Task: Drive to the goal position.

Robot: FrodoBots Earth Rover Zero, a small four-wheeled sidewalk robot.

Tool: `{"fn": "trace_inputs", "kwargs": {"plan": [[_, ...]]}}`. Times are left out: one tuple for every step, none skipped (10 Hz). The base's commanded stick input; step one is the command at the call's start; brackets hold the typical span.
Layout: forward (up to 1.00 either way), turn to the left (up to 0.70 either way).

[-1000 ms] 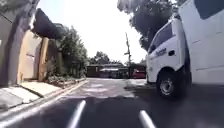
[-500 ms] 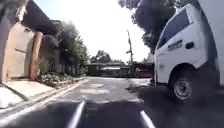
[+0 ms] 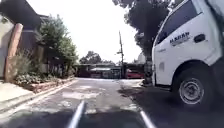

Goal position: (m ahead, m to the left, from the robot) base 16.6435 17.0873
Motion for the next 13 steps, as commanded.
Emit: {"fn": "trace_inputs", "kwargs": {"plan": [[1.0, 0.0], [1.0, 0.0], [1.0, 0.0], [1.0, -0.01], [1.0, -0.01], [1.0, -0.01], [1.0, -0.01], [1.0, -0.01], [1.0, -0.01], [1.0, -0.01], [1.0, -0.02], [1.0, -0.02], [1.0, -0.02]]}}
